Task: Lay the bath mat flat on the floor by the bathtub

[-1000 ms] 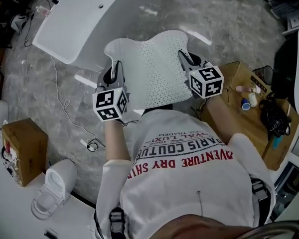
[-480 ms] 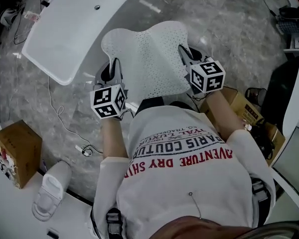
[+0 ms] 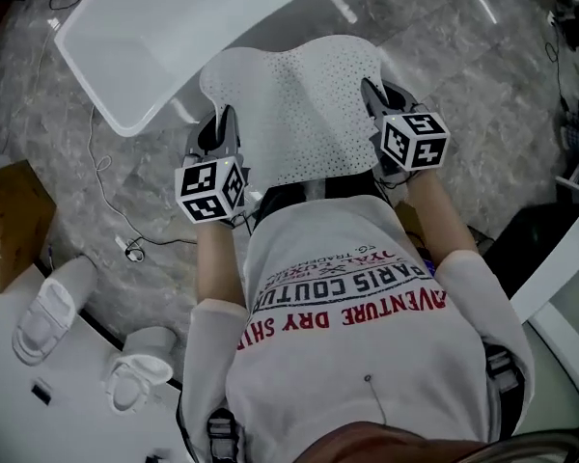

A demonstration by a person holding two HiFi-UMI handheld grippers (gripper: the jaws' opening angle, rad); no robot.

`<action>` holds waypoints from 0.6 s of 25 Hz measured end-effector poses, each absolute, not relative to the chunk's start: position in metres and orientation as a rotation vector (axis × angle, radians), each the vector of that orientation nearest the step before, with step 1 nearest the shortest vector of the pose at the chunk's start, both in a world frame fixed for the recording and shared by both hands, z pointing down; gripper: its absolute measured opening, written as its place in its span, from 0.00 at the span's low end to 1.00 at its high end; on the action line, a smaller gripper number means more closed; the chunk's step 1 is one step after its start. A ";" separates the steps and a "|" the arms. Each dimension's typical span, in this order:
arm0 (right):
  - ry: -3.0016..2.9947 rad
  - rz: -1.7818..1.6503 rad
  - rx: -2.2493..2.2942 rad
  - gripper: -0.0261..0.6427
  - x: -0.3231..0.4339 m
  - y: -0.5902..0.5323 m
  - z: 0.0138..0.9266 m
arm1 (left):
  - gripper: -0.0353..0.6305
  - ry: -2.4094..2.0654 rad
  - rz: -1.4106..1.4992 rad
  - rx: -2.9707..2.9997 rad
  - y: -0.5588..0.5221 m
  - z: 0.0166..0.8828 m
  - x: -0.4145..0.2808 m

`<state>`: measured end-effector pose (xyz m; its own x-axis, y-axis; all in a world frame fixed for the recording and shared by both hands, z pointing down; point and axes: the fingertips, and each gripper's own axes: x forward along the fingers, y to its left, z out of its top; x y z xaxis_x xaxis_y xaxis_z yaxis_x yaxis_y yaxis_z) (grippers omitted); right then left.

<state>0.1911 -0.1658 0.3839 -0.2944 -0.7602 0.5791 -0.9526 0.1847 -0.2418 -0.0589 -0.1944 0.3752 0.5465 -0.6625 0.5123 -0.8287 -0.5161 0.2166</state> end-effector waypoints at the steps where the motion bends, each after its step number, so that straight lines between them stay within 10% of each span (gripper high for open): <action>1: -2.160 0.831 1.576 0.06 0.192 -0.180 0.389 | 0.08 -1.242 0.493 2.310 -0.201 0.378 -0.059; 15: -2.236 0.850 1.134 0.06 0.243 -0.273 0.479 | 0.08 -1.605 0.398 1.889 -0.208 0.462 -0.036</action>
<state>0.2434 -0.2731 0.4788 -0.5355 -0.5280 0.6591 -0.8325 0.4613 -0.3069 -0.0357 -0.2081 0.4618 0.2162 -0.7759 0.5926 -0.9629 -0.0689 0.2610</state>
